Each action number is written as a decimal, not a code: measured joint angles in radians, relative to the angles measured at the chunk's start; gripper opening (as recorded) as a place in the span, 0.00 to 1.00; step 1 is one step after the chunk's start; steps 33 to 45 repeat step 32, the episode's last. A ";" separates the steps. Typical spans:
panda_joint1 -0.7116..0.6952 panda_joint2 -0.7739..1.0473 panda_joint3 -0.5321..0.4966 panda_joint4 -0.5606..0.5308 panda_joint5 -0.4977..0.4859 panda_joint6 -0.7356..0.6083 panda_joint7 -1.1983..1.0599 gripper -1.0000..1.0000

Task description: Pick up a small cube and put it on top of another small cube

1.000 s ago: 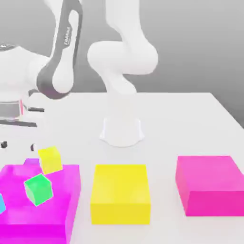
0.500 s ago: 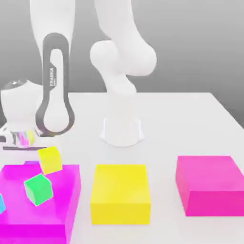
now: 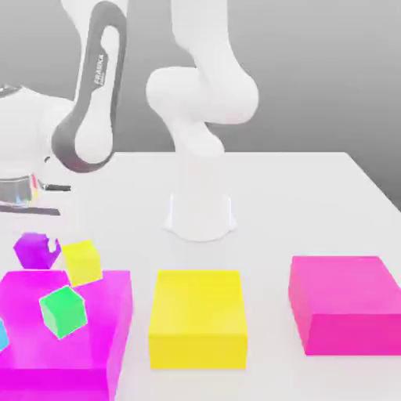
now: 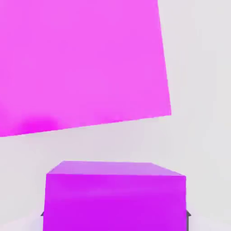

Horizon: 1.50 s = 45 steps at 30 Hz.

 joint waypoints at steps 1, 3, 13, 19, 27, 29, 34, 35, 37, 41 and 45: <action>-0.001 0.002 0.003 0.022 0.002 -0.021 0.041 0.00; 0.006 0.011 0.014 0.066 0.012 -0.057 0.123 0.00; 0.099 0.065 0.042 0.285 0.054 -0.225 0.554 0.00; 0.151 0.095 0.055 0.415 0.063 -0.324 0.825 0.00; 0.214 0.176 0.080 0.530 0.088 -0.356 1.101 0.00; 0.208 0.234 0.092 0.513 0.117 -0.284 1.087 1.00; 0.208 0.234 0.092 0.513 0.117 -0.284 1.087 1.00; 0.208 0.234 0.092 0.513 0.117 -0.284 1.087 1.00; 0.208 0.234 0.092 0.513 0.117 -0.284 1.087 1.00; 0.208 0.234 0.092 0.513 0.117 -0.284 1.087 1.00; 0.208 0.234 0.092 0.513 0.117 -0.284 1.087 1.00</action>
